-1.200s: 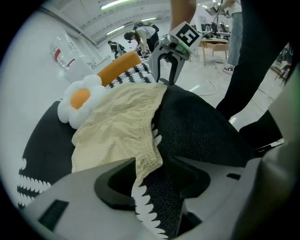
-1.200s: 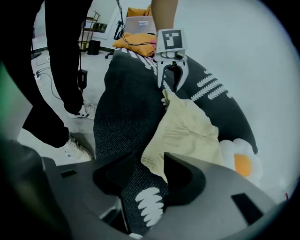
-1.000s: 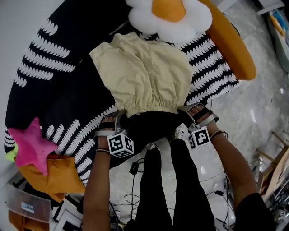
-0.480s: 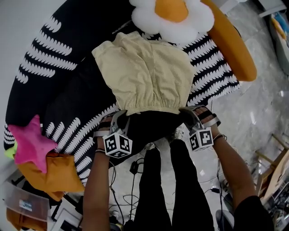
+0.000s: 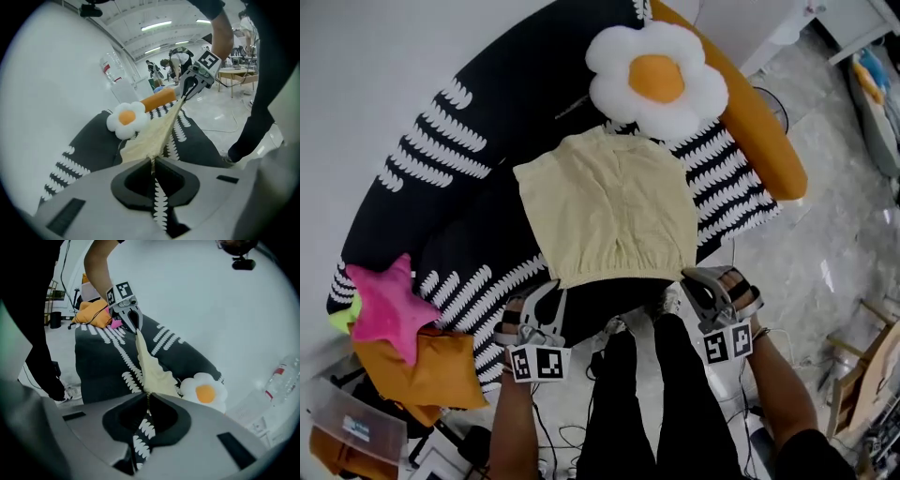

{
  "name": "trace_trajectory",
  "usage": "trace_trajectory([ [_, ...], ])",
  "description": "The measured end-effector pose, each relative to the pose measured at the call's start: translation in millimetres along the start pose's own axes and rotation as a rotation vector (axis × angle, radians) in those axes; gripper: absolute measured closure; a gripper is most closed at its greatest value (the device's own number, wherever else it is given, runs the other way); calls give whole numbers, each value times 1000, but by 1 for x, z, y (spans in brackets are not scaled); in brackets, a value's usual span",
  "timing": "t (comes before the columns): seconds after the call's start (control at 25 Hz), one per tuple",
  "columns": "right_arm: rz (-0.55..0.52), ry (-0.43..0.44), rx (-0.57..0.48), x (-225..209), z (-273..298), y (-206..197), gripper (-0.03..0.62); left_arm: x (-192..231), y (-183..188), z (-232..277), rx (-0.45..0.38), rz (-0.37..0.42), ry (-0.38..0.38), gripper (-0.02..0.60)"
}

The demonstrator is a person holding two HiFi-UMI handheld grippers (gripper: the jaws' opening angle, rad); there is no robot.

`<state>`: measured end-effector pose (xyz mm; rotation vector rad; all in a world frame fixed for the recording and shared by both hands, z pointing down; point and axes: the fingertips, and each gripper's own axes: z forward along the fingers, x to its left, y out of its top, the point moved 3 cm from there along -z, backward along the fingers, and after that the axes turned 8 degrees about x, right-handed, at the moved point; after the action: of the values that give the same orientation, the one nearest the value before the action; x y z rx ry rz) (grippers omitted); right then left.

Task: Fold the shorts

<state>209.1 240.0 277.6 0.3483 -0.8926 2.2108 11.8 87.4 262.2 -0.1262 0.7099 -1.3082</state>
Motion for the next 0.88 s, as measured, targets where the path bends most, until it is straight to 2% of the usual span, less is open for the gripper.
trace_trajectory([
  [0.2, 12, -45, -31, -36, -50, 45, 572, 24, 23, -66, -19, -63, 41, 557],
  [0.44, -30, -118, -55, -95, -111, 99, 571, 69, 60, -136, -57, -135, 72, 557],
  [0.68, -52, -200, -130, -168, -147, 160, 572, 140, 94, -193, -120, -199, 178, 556],
  [0.88, -98, -261, -185, -218, -171, 207, 572, 189, 115, -234, -164, -208, 266, 555],
])
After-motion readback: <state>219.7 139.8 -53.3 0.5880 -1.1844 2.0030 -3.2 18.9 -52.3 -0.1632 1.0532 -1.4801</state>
